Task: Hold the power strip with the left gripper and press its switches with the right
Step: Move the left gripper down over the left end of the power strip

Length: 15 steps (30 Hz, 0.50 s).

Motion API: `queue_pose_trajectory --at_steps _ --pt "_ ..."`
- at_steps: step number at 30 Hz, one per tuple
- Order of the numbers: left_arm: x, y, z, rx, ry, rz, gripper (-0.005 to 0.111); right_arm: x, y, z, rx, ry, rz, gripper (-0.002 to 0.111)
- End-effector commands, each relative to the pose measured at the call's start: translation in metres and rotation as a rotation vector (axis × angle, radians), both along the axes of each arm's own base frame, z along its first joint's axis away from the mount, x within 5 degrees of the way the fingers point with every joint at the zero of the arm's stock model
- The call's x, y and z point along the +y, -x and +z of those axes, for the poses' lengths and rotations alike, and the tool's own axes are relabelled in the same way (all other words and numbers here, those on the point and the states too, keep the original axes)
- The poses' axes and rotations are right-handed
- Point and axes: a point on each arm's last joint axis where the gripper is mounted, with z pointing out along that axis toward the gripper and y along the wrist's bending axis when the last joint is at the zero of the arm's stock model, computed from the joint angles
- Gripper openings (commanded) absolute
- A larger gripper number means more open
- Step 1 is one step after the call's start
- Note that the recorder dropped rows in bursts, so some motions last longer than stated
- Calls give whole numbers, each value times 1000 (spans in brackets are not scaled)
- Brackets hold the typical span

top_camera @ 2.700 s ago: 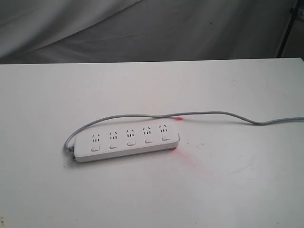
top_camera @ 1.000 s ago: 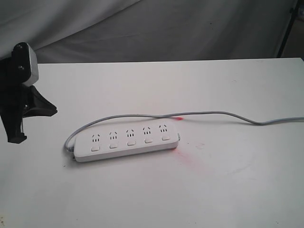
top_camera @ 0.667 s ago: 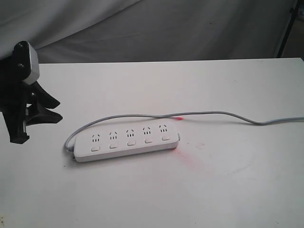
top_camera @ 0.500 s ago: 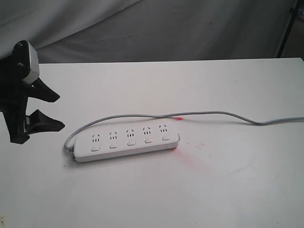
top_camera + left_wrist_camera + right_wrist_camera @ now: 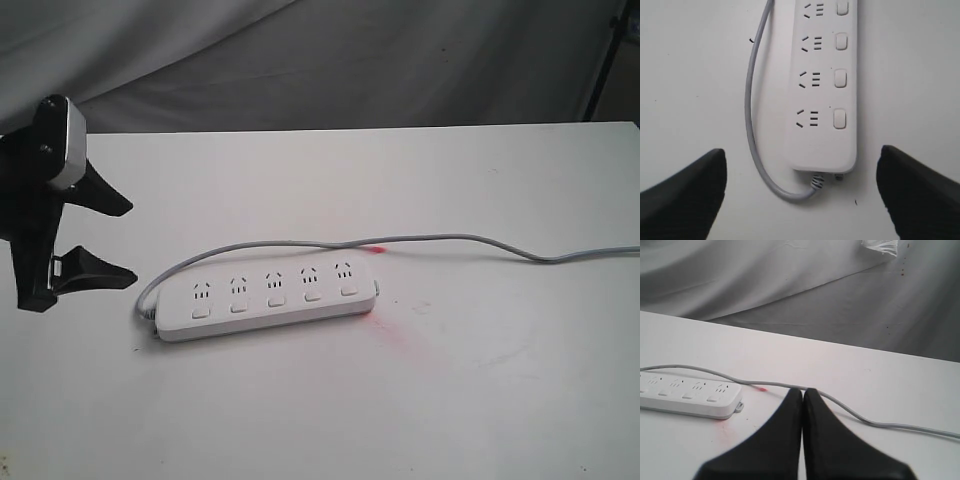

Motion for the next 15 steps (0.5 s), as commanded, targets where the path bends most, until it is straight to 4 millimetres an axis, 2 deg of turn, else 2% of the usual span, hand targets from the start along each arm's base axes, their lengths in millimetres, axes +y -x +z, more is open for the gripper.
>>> queue_pose_trajectory --at_steps 1,9,15 --pt "-1 -4 -10 26 6 -10 78 0 0 -1 2 4 -6 0" --pt "-7 -13 -50 123 -22 -34 83 0 0 -1 2 4 -6 0" --pt "-12 -16 -63 128 -46 -35 83 0 0 -1 2 4 -6 0"
